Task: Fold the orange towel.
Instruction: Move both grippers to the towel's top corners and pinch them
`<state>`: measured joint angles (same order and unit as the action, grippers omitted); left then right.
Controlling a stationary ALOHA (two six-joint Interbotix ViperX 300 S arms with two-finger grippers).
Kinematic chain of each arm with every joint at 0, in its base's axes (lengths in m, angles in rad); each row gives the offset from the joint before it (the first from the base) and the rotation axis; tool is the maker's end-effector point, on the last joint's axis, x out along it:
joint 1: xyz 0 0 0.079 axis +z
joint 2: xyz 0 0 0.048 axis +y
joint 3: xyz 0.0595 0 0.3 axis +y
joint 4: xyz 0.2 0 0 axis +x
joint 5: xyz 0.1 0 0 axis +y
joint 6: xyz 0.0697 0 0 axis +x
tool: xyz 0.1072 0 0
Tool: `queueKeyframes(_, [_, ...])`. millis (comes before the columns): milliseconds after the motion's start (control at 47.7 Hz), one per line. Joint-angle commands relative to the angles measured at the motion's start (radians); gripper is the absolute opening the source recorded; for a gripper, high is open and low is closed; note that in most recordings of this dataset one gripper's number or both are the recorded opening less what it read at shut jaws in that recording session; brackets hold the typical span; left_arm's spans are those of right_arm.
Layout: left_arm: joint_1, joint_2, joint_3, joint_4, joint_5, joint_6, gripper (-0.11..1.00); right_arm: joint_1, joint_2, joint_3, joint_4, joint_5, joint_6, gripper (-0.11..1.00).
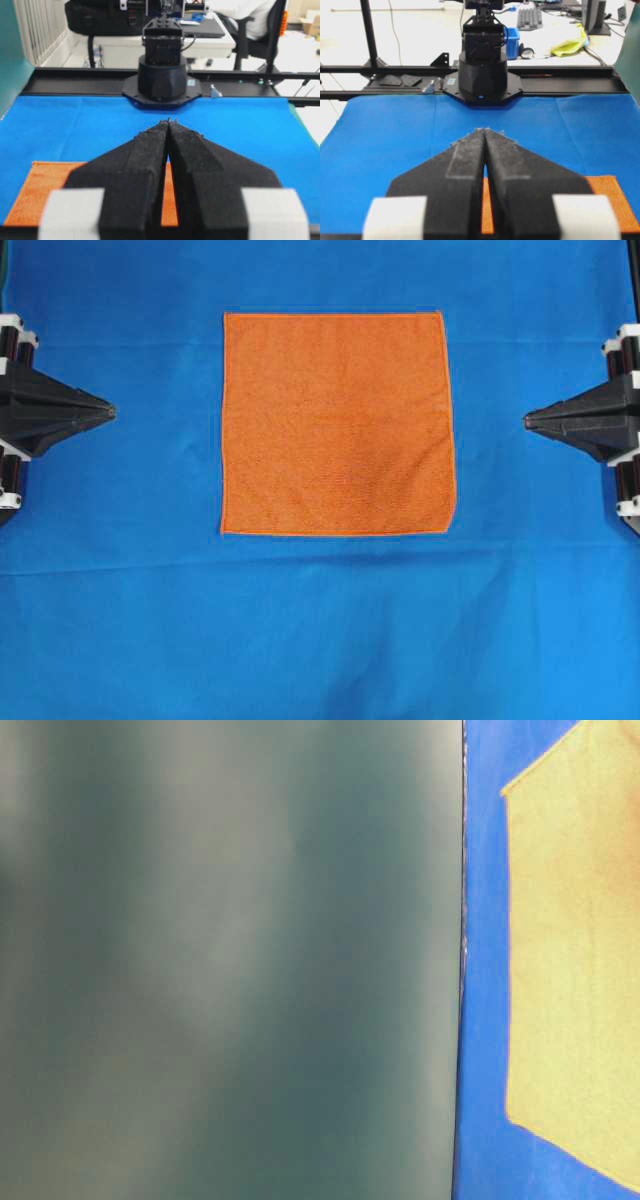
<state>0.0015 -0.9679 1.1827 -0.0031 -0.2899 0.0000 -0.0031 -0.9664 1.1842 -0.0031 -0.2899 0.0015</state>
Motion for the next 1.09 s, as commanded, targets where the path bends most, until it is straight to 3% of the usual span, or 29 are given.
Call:
queueKeyframes(0, [0.026, 0.025, -0.023, -0.018, 0.028, 0.0, 0.0, -0.006, 0.011, -0.032, 0.005, -0.008, 0.0, 0.0])
queueKeyframes(189, [0.101, 0.08, -0.026, -0.018, 0.035, 0.005, 0.0, -0.1, 0.041, -0.074, 0.029, 0.098, 0.012, 0.0])
queueKeyframes(336, [0.178, 0.16, -0.028, -0.018, 0.035, -0.003, 0.0, -0.236, 0.109, -0.098, 0.04, 0.187, 0.026, 0.0])
queueKeyframes(587, [0.313, 0.357, -0.071, -0.018, 0.035, -0.006, 0.03, -0.463, 0.299, -0.114, 0.041, 0.216, 0.037, 0.0])
queueKeyframes(650, [0.344, 0.431, -0.092, -0.018, 0.035, -0.006, 0.13, -0.497, 0.36, -0.126, 0.041, 0.227, 0.037, 0.01])
queueKeyframes(713, [0.37, 0.497, -0.112, -0.02, 0.035, -0.006, 0.31, -0.523, 0.425, -0.141, 0.04, 0.235, 0.035, 0.04])
queueKeyframes(839, [0.42, 0.627, -0.158, -0.02, 0.032, -0.003, 0.69, -0.555, 0.566, -0.181, 0.034, 0.229, 0.032, 0.41])
queueKeyframes(923, [0.462, 0.713, -0.192, -0.018, 0.029, 0.005, 0.88, -0.574, 0.652, -0.21, 0.025, 0.218, 0.029, 0.61])
queueKeyframes(1070, [0.499, 0.828, -0.232, -0.02, -0.009, 0.005, 0.9, -0.597, 0.798, -0.267, 0.006, 0.202, 0.028, 0.56])
